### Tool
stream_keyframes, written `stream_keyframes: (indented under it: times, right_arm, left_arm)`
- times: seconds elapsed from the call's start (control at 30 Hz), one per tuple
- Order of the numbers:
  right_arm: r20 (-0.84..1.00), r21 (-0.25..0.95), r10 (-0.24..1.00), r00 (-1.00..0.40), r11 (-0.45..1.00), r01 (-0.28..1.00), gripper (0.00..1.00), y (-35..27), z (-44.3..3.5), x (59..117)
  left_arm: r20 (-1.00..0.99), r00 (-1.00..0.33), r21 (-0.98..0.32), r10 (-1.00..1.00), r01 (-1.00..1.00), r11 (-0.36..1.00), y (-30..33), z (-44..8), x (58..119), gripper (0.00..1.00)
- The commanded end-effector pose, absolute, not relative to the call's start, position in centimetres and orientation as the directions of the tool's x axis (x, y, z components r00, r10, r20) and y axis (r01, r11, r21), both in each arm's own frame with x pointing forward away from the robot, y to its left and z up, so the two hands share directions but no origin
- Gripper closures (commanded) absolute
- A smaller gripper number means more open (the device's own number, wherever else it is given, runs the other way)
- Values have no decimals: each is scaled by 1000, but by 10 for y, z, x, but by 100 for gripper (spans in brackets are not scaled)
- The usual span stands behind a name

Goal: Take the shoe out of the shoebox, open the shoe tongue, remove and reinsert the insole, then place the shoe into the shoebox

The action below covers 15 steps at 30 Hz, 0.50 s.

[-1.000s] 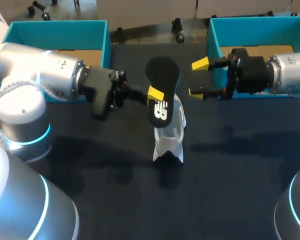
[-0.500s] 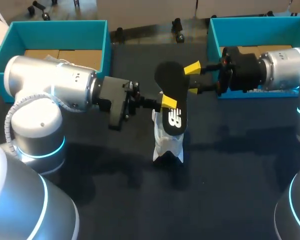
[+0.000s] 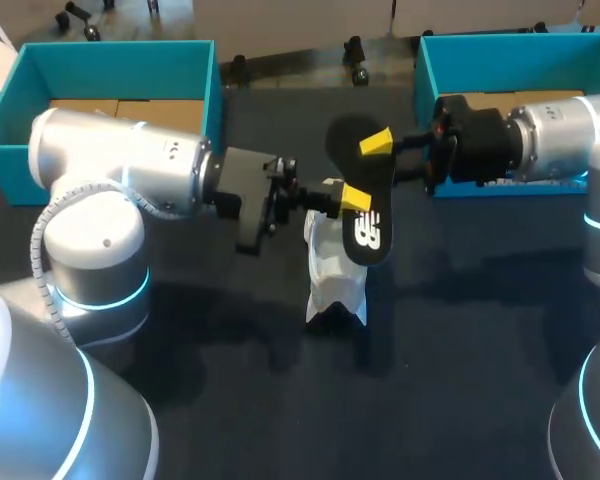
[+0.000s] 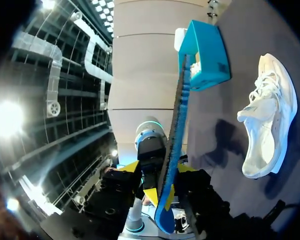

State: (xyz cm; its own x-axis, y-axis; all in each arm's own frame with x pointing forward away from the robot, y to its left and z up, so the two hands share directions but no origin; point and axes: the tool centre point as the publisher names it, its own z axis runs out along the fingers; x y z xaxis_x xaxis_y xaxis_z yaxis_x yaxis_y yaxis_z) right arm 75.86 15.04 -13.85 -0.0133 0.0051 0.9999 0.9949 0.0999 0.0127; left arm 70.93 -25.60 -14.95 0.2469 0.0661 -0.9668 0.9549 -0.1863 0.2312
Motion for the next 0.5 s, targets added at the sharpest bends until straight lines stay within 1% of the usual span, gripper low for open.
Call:
stream_keyframes:
  times: [0.03, 0.07, 0.1, 0.2, 0.23, 0.3, 0.33, 0.37, 0.5]
  right_arm:
    - [1000, 9, 7, -10, 93, 996, 82, 151, -141, 760]
    - [1000, 8, 8, -9, 92, 996, 94, 151, -142, 760]
    - [1000, 7, 9, -8, 92, 996, 100, 151, -142, 761]
    - [1000, 2, 14, -3, 98, 995, 100, 152, -143, 763]
    - [1000, 1, 15, -3, 98, 995, 100, 151, -144, 764]
    - [1000, 1, 17, -2, 97, 995, 100, 151, -145, 766]
    - [1000, 0, 18, -2, 96, 995, 100, 151, -145, 767]
    - [1000, -1, 19, -1, 94, 996, 100, 150, -147, 767]
    - [1000, -6, 16, 5, 78, 997, 100, 147, -154, 769]
  left_arm:
    - [-967, 247, 232, 63, 956, -182, -260, -151, 712, 100]
    - [-967, 246, 231, 63, 956, -180, -260, -151, 712, 100]
    - [-968, 244, 229, 63, 957, -179, -260, -151, 712, 100]
    - [-970, 235, 220, 68, 959, -176, -258, -152, 712, 100]
    - [-970, 231, 216, 71, 961, -176, -257, -152, 712, 96]
    - [-972, 222, 205, 79, 963, -176, -254, -153, 712, 40]
    - [-972, 218, 202, 81, 964, -175, -252, -152, 712, 5]
    - [-973, 214, 197, 87, 965, -174, -250, -153, 712, 0]
    - [-973, 192, 167, 132, 970, -177, -241, -154, 714, 0]
